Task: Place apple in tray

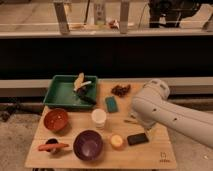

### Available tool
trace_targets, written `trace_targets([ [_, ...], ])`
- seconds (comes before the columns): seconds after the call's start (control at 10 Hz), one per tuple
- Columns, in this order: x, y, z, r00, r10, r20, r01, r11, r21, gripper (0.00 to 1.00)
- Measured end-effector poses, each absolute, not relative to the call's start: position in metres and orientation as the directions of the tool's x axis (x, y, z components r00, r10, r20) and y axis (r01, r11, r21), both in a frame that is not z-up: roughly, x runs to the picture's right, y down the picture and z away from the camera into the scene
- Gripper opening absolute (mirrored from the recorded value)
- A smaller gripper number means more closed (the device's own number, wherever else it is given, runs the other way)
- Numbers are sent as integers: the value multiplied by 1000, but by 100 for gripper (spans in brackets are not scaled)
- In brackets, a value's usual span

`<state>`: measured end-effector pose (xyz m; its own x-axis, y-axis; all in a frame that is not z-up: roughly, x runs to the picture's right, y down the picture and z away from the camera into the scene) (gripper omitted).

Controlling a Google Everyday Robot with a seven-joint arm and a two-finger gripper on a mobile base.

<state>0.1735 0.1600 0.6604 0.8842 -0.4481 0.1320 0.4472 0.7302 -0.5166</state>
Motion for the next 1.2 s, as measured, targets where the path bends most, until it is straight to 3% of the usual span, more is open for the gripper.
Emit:
trace_targets([
  [1.2, 142, 168, 672, 823, -533, 199, 555, 675, -487, 80],
])
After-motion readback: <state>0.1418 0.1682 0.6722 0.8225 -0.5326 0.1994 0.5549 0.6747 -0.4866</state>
